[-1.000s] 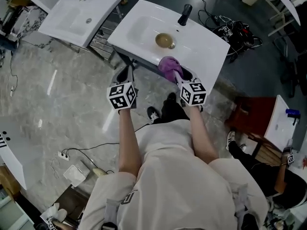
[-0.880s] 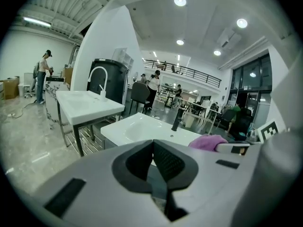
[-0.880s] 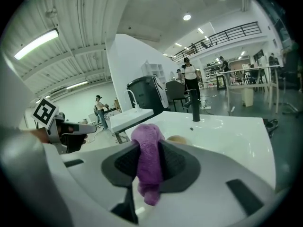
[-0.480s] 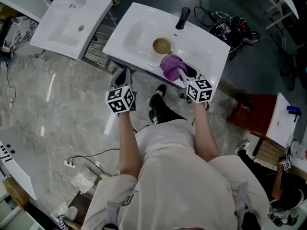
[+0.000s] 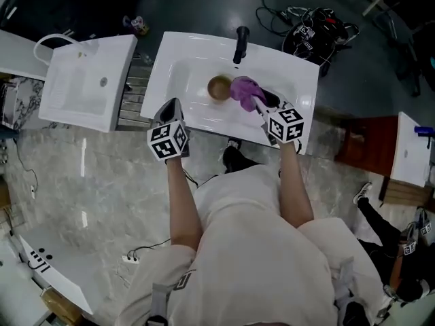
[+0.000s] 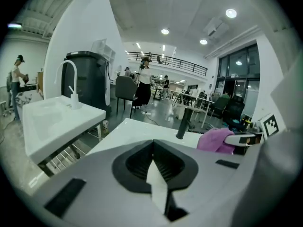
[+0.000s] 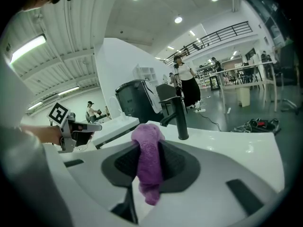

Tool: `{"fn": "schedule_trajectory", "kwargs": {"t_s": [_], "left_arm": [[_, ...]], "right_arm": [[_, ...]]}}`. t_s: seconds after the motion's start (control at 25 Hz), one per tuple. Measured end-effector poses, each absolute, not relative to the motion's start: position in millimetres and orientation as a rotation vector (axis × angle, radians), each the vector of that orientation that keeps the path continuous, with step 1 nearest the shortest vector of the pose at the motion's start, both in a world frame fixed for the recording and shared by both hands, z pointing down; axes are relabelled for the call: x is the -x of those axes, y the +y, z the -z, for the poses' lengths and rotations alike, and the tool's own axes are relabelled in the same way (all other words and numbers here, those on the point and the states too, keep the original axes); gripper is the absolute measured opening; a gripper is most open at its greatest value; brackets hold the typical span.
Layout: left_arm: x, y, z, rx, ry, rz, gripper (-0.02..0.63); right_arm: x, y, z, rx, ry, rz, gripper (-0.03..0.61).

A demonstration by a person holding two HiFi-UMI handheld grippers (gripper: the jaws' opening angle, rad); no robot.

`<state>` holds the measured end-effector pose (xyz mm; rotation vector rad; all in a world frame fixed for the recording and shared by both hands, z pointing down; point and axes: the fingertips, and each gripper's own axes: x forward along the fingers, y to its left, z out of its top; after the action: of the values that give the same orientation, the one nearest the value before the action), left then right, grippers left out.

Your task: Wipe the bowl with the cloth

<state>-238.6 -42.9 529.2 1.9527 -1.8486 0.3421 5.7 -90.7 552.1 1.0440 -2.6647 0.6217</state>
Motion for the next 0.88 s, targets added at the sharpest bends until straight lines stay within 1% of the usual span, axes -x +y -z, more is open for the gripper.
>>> {"fn": "schedule_trajectory", "kwargs": {"t_s": [0.12, 0.36, 0.52, 0.64, 0.88], "left_arm": [[243.3, -71.0, -522.1, -1.964, -1.815, -0.345, 0.006], [239.1, -109.4, -528.1, -2.015, -1.717, -0.445, 0.008], [236.1, -120.5, -537.1, -1.997, -1.685, -0.429, 0.008], [226.7, -121.5, -550.3, -2.005, -1.628, -0.473, 0.009], [209.3, -132.2, -575.3, -2.036, -1.469, -0.565, 0.043]], "right_arm": [[6.3, -111.6, -547.2, -0.996, -2.653, -0.617, 0.089], [30.8, -138.6, -556.7, -0.890, -2.622, -0.564, 0.089], [37.7, -147.5, -562.6, -0.843, -2.609, -0.587, 0.089], [39.0, -148.7, -567.0, -0.801, -2.593, -0.576, 0.089], [36.7, -149.0, -575.3, -0.807, -2.555, -0.594, 0.089]]}}
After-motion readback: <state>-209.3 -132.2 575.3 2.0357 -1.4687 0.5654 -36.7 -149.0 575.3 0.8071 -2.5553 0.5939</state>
